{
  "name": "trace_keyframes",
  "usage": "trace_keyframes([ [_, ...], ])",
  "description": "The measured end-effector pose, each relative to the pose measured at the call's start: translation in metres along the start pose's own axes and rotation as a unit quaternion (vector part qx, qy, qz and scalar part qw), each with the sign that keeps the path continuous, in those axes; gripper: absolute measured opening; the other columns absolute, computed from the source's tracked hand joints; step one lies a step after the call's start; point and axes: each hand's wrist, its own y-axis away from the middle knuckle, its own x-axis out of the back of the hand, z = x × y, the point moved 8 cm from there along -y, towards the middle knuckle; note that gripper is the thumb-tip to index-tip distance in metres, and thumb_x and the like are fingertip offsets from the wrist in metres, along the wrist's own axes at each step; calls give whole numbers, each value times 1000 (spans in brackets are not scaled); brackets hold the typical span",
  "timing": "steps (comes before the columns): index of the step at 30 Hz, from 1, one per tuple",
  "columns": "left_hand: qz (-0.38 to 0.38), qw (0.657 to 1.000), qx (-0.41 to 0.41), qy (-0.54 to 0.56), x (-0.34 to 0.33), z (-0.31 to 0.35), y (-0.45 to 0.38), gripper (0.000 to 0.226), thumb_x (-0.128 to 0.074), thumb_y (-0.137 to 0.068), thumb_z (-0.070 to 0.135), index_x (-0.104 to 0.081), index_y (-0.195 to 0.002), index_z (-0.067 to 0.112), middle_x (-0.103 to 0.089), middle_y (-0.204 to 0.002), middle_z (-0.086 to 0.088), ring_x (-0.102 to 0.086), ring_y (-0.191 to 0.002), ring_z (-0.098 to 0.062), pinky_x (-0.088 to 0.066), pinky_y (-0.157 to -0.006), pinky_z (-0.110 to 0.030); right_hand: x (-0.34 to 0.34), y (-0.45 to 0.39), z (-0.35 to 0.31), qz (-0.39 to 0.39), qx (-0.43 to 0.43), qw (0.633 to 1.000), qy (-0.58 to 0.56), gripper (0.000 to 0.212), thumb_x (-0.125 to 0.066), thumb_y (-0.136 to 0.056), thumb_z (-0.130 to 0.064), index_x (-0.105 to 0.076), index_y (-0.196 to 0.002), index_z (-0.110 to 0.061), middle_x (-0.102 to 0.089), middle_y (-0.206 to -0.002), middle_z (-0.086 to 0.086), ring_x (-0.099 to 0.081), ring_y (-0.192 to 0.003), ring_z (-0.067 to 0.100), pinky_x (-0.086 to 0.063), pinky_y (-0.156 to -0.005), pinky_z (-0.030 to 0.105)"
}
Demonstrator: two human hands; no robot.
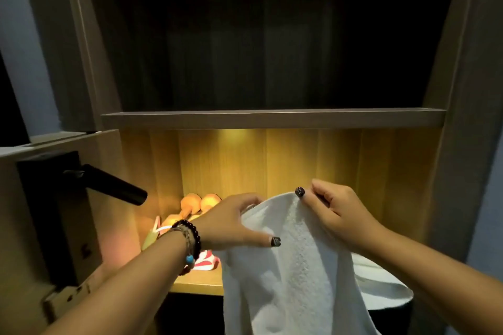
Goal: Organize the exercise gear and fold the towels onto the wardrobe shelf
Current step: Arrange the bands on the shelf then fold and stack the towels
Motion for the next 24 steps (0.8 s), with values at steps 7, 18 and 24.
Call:
trace_keyframes([
  [7, 52, 997, -56, -30, -10, -21, -2, 31, -80, -74, 39, -74, -85, 11, -67, -80, -4, -61, -71, -8, -48, -63, -29, 19, 14, 34, 22, -26, 998, 57, 68, -32, -86, -70, -59, -72, -10, -56, -63, 2, -51, -58, 17, -43, -53, 38],
  [18, 202, 897, 44, 391, 6, -78, 11, 54, -78, -57, 34, -72, -93, -7, -72, -90, -18, -65, -76, -23, -57, -65, -27, 2, 34, 50, -32, -46, 996, 75, 60, -34, -87, -65, -54, -71, -10, -52, -64, 1, -48, -60, 17, -43, -57, 42],
  [24, 163, 933, 30, 318, -7, -81, 10, 28, -77, -73, 23, -76, -92, 2, -74, -96, -14, -68, -87, -25, -55, -77, -31, -6, 55, 56, -50, -58, 997, 31, 56, -41, -86, -61, -48, -65, -10, -47, -63, -1, -44, -65, 21, -37, -56, 35],
])
